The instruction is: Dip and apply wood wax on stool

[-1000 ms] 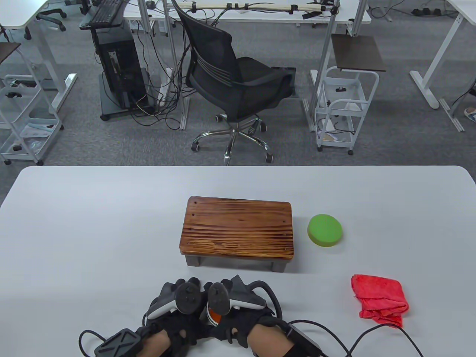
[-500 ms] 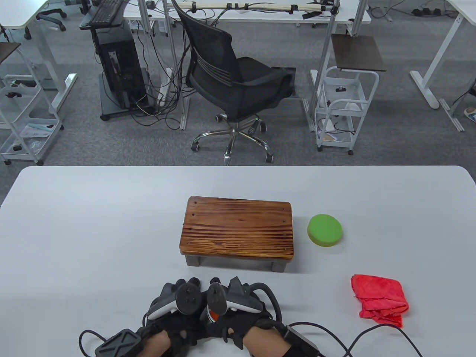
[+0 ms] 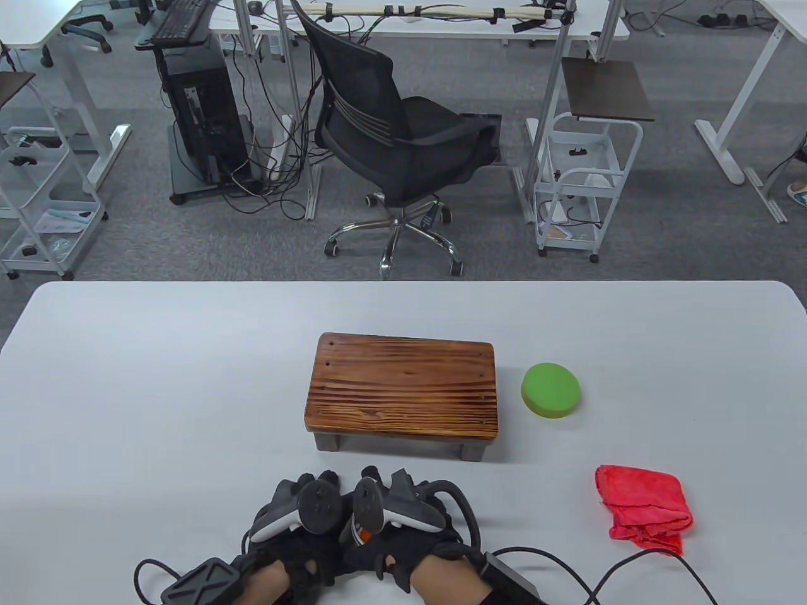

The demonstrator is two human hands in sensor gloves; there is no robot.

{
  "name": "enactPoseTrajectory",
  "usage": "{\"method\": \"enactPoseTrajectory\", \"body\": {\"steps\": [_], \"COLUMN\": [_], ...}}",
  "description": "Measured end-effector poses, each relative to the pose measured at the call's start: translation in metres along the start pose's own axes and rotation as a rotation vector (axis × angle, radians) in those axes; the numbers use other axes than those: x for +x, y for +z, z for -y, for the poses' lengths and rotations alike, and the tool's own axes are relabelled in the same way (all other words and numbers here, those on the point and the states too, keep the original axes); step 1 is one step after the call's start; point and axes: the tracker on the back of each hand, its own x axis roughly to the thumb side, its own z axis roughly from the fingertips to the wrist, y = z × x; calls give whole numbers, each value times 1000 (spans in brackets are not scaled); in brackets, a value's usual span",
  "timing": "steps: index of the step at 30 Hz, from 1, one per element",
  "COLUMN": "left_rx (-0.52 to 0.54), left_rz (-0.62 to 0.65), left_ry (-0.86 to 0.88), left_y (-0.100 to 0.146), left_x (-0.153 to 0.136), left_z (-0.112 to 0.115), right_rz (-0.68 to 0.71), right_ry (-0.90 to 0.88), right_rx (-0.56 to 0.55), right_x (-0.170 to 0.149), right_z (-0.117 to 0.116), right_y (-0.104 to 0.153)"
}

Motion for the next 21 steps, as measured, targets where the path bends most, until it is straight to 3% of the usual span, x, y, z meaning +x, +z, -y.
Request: {"method": "enactPoseTrajectory", "body": {"steps": [13,21], "left_rx": [-1,-2], "left_rz": [2,0], "left_ry": [-1,-1], "left_y": [0,0], "left_x": [1,0], "left_z": [0,0], "right_rz": [97,130], "right_ry": [-16,-44], "right_rx": [-44,15], "right_x": [0,-5], "right_z": [-1,1], "right_y": [-4,-2]}}
